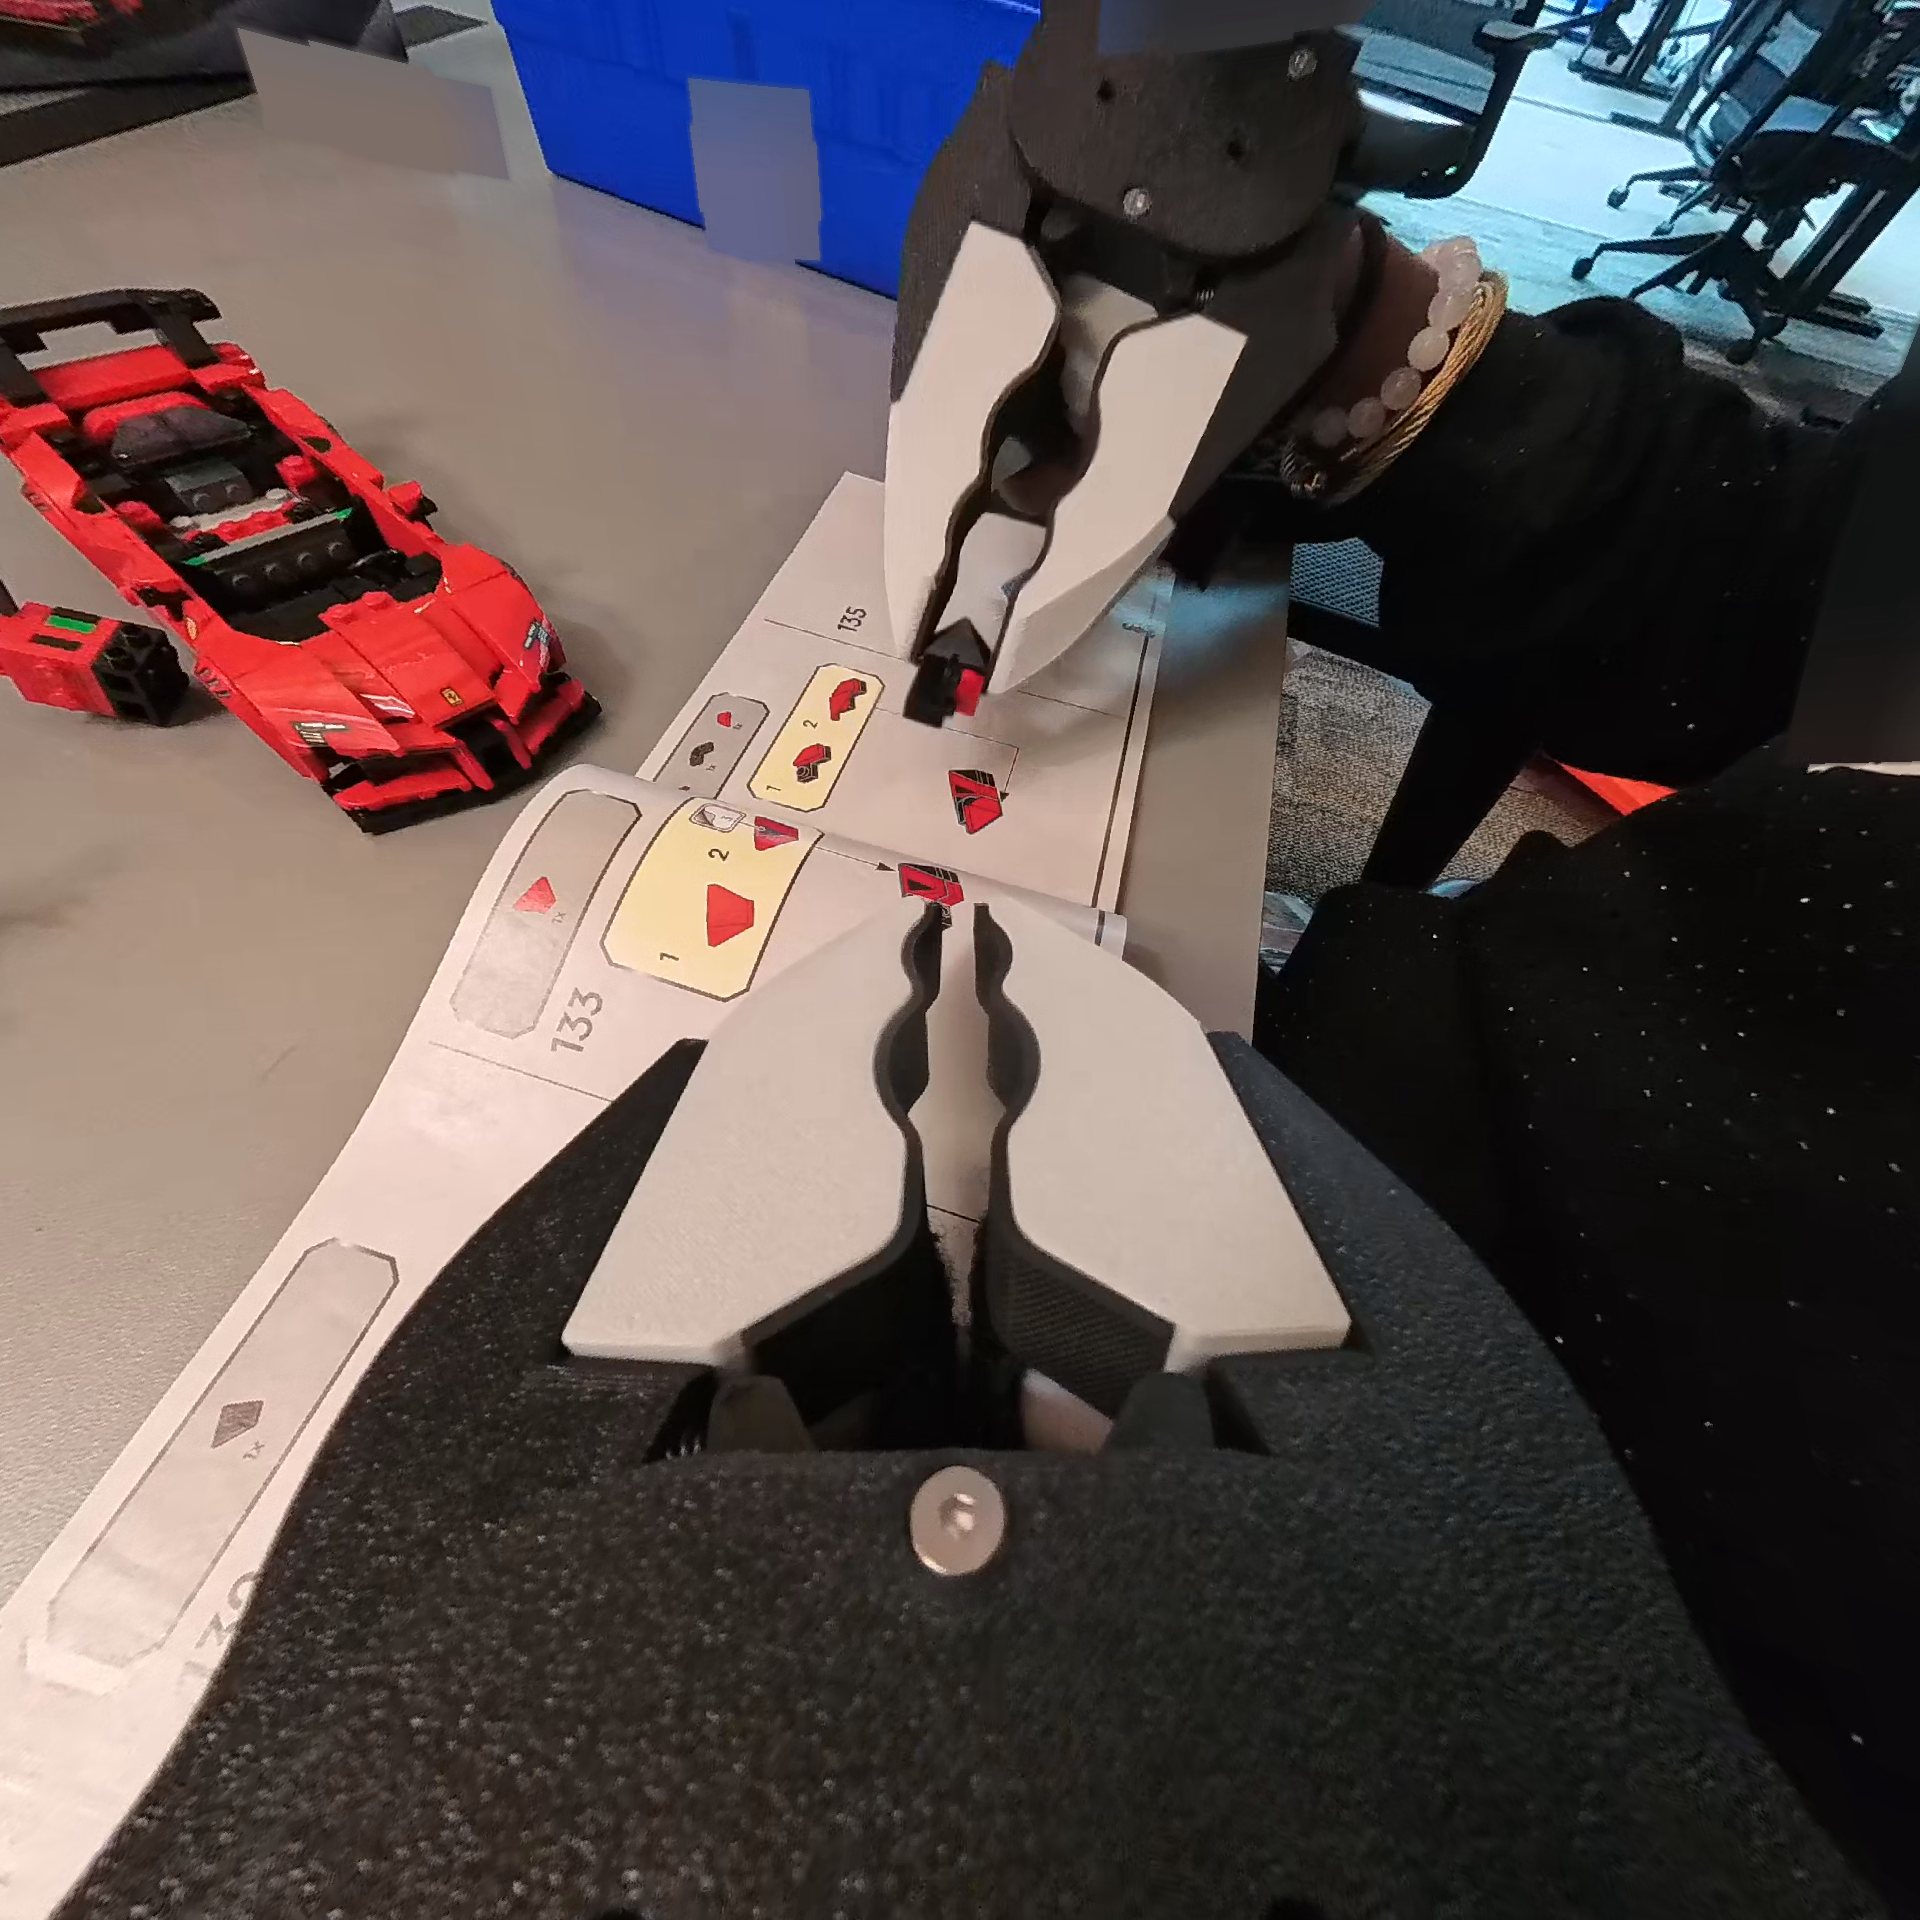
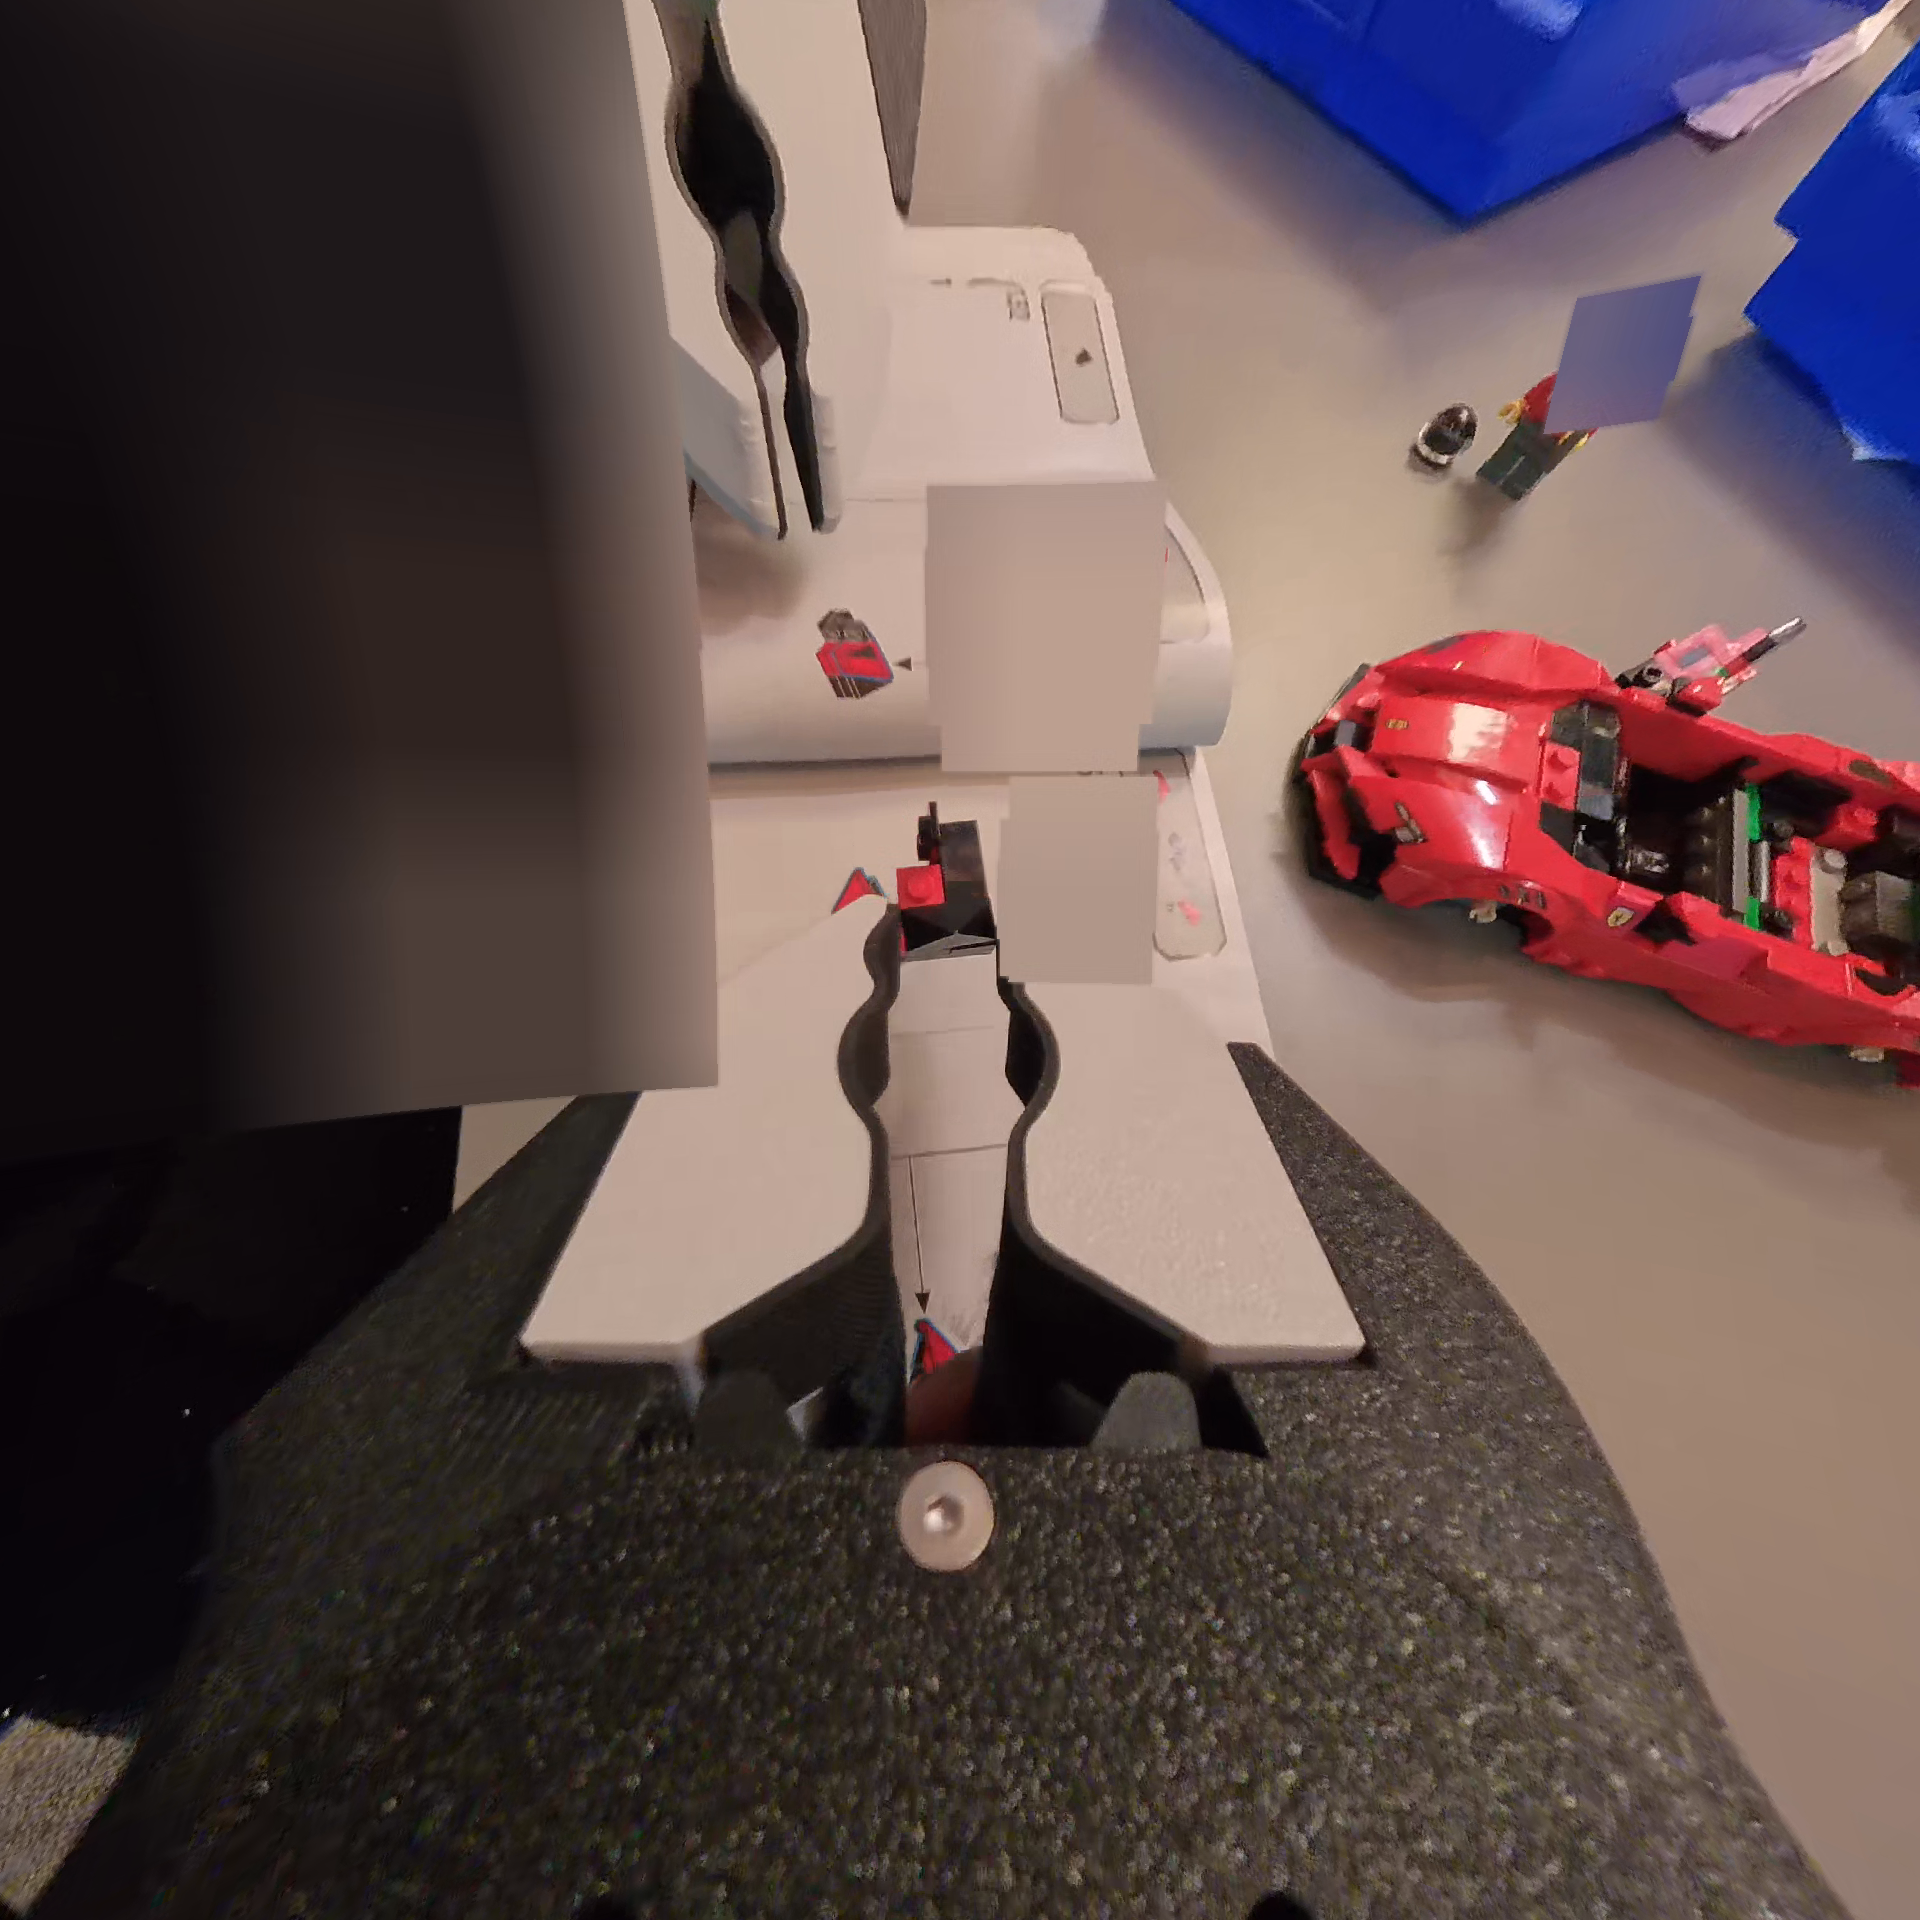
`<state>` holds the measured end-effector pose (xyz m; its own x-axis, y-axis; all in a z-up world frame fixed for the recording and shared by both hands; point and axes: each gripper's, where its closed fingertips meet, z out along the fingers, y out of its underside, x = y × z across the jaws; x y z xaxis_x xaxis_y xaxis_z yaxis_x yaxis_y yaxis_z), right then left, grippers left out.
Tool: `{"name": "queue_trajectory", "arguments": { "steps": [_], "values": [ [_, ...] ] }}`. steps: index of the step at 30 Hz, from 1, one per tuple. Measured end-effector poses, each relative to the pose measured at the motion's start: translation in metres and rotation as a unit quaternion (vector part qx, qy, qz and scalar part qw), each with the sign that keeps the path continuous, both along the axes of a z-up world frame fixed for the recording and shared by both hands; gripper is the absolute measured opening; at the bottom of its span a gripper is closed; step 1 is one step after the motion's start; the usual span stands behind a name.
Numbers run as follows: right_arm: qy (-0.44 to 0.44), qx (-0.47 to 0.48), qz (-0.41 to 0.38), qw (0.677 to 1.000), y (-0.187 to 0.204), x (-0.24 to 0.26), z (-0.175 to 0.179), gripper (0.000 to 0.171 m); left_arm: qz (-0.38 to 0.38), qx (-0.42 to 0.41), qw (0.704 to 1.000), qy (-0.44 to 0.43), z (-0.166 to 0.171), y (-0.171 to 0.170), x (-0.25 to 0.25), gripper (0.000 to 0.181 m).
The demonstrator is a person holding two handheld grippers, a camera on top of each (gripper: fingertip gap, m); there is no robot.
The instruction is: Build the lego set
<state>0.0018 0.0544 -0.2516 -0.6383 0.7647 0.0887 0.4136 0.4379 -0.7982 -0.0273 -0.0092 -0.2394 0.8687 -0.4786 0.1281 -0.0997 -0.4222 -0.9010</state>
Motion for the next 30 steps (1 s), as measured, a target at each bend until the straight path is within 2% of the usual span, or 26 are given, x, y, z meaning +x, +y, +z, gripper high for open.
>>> {"name": "queue_trajectory", "arguments": {
  "steps": [1,4,10,15,25,30],
  "values": [
    [0.007,-0.006,-0.001,1.0,-0.001,-0.001,0.004,0.017,0.0,0.0,1.0,0.0,0.0,0.0,0.0,0.005],
    [0.013,0.004,-0.008,1.0,0.001,-0.003,0.006,0.017,0.0,-0.001,1.0,-0.002,0.0,0.0,0.0,0.005],
    [-0.033,0.059,-0.02,0.998,0.011,0.002,-0.02,0.017,0.001,-0.001,1.0,0.0,0.0,0.0,0.0,0.005],
    [-0.047,0.085,-0.016,0.995,0.012,0.003,-0.028,0.017,0.0,-0.004,1.0,0.0,-0.001,0.0,0.0,0.006],
    [-0.018,0.03,-0.015,0.999,0.009,0.004,-0.011,0.03,0.0,-0.006,1.0,0.0,-0.001,0.0,0.0,0.006],
    [0.006,-0.008,-0.023,1.0,0.011,0.003,0.001,0.026,0.001,-0.006,1.0,0.0,-0.001,0.0,0.0,0.006]
  ]
}}
